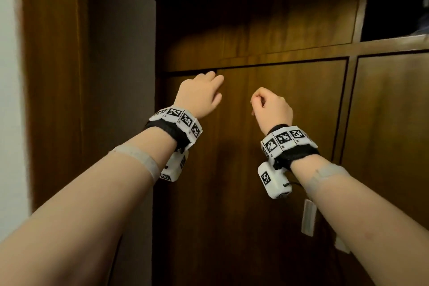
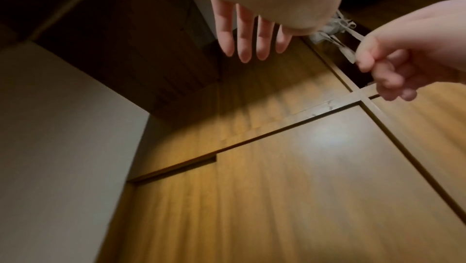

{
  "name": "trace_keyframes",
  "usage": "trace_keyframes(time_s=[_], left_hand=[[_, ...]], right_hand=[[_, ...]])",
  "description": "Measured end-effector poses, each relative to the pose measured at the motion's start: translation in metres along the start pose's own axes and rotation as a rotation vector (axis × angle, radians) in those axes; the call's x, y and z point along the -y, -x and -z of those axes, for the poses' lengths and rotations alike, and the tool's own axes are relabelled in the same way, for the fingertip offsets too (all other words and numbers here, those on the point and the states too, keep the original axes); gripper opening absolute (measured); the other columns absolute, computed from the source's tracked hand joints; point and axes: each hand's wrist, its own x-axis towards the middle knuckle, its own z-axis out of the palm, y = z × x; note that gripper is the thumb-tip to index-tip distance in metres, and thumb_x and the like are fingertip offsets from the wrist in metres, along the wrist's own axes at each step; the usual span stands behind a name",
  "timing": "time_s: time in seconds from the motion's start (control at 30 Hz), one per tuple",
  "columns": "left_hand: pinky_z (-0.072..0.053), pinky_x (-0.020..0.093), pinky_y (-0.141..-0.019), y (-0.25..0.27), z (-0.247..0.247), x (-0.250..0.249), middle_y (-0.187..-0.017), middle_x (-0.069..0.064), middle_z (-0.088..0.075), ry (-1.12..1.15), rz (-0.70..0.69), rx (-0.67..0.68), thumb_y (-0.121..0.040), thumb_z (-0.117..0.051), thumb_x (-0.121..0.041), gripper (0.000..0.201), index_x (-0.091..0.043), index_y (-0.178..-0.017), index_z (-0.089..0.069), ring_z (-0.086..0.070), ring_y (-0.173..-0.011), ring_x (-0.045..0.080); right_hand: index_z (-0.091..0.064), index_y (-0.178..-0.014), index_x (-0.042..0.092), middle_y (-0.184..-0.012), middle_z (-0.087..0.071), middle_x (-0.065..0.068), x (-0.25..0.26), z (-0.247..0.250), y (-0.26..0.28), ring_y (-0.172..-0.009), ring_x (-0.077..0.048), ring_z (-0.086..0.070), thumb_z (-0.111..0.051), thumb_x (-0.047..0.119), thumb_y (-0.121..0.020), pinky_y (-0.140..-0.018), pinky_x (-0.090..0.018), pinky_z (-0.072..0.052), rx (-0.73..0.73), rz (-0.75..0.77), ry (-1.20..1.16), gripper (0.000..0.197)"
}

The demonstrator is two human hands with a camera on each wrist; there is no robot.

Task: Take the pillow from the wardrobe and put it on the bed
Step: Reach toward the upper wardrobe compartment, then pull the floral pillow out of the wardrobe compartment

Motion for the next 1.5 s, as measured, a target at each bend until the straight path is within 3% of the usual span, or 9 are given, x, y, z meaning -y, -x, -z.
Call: trace_keyframes(time_s=[0.1,0.23,0.37,0.5,0.63,0.8,1.03,1.23,1.5], left_hand=[[-0.041,0.036,-0.078,-0.037,-0.018,-0.018,-0.123,0.012,-0.055,0.056,-0.004,-0.031,-0.092,-0.038,-0.025,0.04,-0.008,-0.128,-0.047,-0.054,-0.109,0.029],[-0.038,0.038,-0.093,-0.084,-0.047,-0.037,-0.124,0.01,-0.056,0.063,-0.047,-0.066,-0.091,-0.037,-0.024,0.04,-0.01,-0.127,-0.05,-0.053,-0.111,0.029],[-0.032,0.038,-0.107,-0.129,-0.082,-0.053,-0.146,0.006,-0.045,0.151,-0.094,-0.082,-0.091,-0.037,-0.023,0.049,-0.014,-0.14,-0.041,-0.045,-0.13,0.024],[-0.017,0.039,-0.12,-0.176,-0.11,-0.069,-0.16,0.004,-0.023,0.27,-0.102,-0.08,-0.094,-0.038,-0.024,0.057,-0.016,-0.149,-0.025,-0.024,-0.147,0.018],[-0.013,0.04,-0.122,-0.228,-0.129,-0.08,-0.162,0.004,-0.014,0.304,-0.117,-0.098,-0.095,-0.038,-0.026,0.06,-0.018,-0.152,-0.017,-0.016,-0.15,0.019],[-0.013,0.042,-0.122,-0.27,-0.151,-0.094,-0.163,0.003,-0.007,0.406,-0.153,-0.06,-0.097,-0.035,-0.031,0.061,-0.02,-0.153,-0.012,-0.013,-0.15,0.019],[-0.004,0.047,-0.122,-0.313,-0.186,-0.113,-0.163,-0.004,-0.004,0.491,-0.199,-0.028,-0.099,-0.019,-0.043,0.057,-0.025,-0.153,-0.008,-0.007,-0.151,0.016],[-0.005,0.049,-0.12,-0.333,-0.217,-0.11,-0.162,-0.01,-0.013,0.537,-0.158,-0.218,-0.099,-0.017,-0.045,0.054,-0.031,-0.151,-0.017,-0.014,-0.15,0.011],[-0.008,0.05,-0.12,-0.331,-0.251,-0.091,-0.16,-0.008,-0.024,0.556,-0.038,-0.377,-0.099,-0.021,-0.042,0.052,-0.028,-0.148,-0.028,-0.02,-0.148,0.015]], right_hand=[[-0.062,-0.096,0.019,-0.08,-0.071,-0.004,-0.037,0.019,-0.024,-0.072,-0.023,-0.065,-0.034,0.023,-0.096,-0.061,-0.023,-0.041,-0.053,-0.037,0.049,0.028],[-0.063,-0.098,0.019,-0.088,-0.066,-0.002,-0.077,0.038,-0.061,-0.085,-0.022,-0.058,-0.036,0.021,-0.094,-0.072,-0.026,-0.037,-0.157,-0.087,0.146,0.027],[-0.056,-0.121,0.016,-0.127,-0.059,-0.005,-0.108,0.049,-0.1,-0.117,-0.025,-0.052,-0.041,0.017,-0.093,-0.097,-0.035,-0.039,-0.199,-0.106,0.224,0.032],[-0.038,-0.141,0.016,-0.154,-0.031,-0.004,-0.134,0.051,-0.149,-0.139,-0.024,-0.034,-0.043,0.017,-0.091,-0.114,-0.04,-0.024,-0.19,-0.108,0.333,0.05],[-0.025,-0.148,0.016,-0.16,-0.015,-0.004,-0.151,0.056,-0.189,-0.146,-0.024,-0.021,-0.044,0.02,-0.093,-0.12,-0.042,-0.017,-0.193,-0.149,0.428,0.059],[-0.02,-0.15,0.012,-0.16,-0.012,-0.007,-0.176,0.051,-0.218,-0.146,-0.026,-0.017,-0.04,0.021,-0.093,-0.121,-0.042,-0.014,-0.198,-0.193,0.62,0.061],[-0.014,-0.151,0.016,-0.162,-0.004,-0.004,-0.206,0.038,-0.237,-0.149,-0.024,0.004,-0.028,0.034,-0.098,-0.12,-0.044,0.004,-0.29,-0.196,0.836,0.057],[-0.017,-0.151,0.012,-0.16,-0.013,-0.007,-0.211,0.022,-0.248,-0.149,-0.023,-0.009,-0.026,0.041,-0.099,-0.122,-0.038,-0.003,-0.395,-0.148,0.783,0.06],[-0.019,-0.151,0.012,-0.159,-0.017,-0.009,-0.197,-0.009,-0.256,-0.148,-0.025,-0.013,-0.028,0.044,-0.097,-0.121,-0.038,-0.007,-0.36,-0.083,0.834,0.063]])
